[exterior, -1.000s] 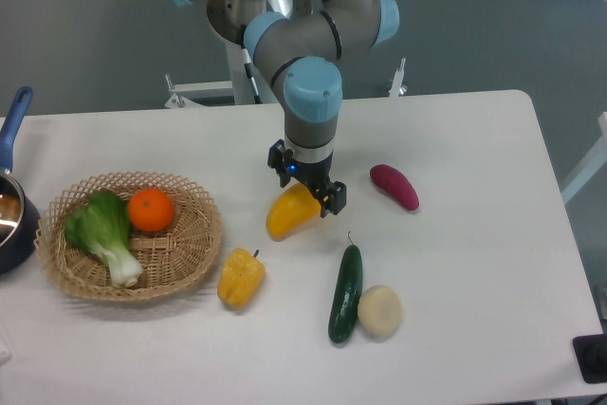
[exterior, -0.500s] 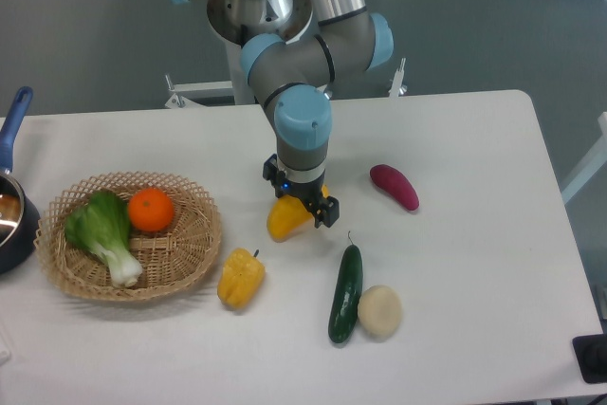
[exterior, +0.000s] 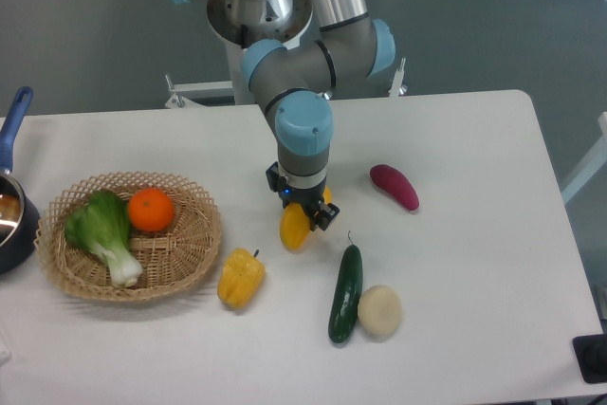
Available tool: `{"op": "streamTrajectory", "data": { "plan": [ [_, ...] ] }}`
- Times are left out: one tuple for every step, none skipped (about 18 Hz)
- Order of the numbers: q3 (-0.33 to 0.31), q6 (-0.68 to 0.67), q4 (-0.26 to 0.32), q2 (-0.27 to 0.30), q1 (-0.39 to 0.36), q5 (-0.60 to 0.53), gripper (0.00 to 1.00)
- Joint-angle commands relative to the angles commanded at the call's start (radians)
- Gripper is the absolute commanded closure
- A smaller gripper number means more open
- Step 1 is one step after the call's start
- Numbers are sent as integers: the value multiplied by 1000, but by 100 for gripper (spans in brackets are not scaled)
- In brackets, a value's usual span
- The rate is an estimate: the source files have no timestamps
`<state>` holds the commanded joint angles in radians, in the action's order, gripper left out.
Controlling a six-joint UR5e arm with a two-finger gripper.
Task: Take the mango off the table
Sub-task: 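Close the gripper on the yellow mango, then lift the held mango up and carry it back toward the sweet potato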
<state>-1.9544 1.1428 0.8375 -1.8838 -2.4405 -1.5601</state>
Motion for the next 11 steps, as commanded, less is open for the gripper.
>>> {"op": "streamTrajectory", "data": {
  "plan": [
    [6, -2, 0, 6, -8, 0, 64],
    [11, 0, 0, 15, -20, 2, 64],
    [17, 0, 2, 26, -37, 2, 64],
    [20, 0, 2, 38, -54, 2, 63],
    [25, 0, 0, 58, -72, 0, 62],
    [26, 2, 2, 78, -92, 0, 62],
    [25, 3, 2, 92, -110, 3, 62],
    [28, 2, 0, 97, -130, 3, 62],
    [31, 2, 0, 97, -147, 6, 62],
    [46, 3, 0, 97, -166, 6, 62],
    [61, 12, 2, 95, -173, 5, 62]
  ]
}}
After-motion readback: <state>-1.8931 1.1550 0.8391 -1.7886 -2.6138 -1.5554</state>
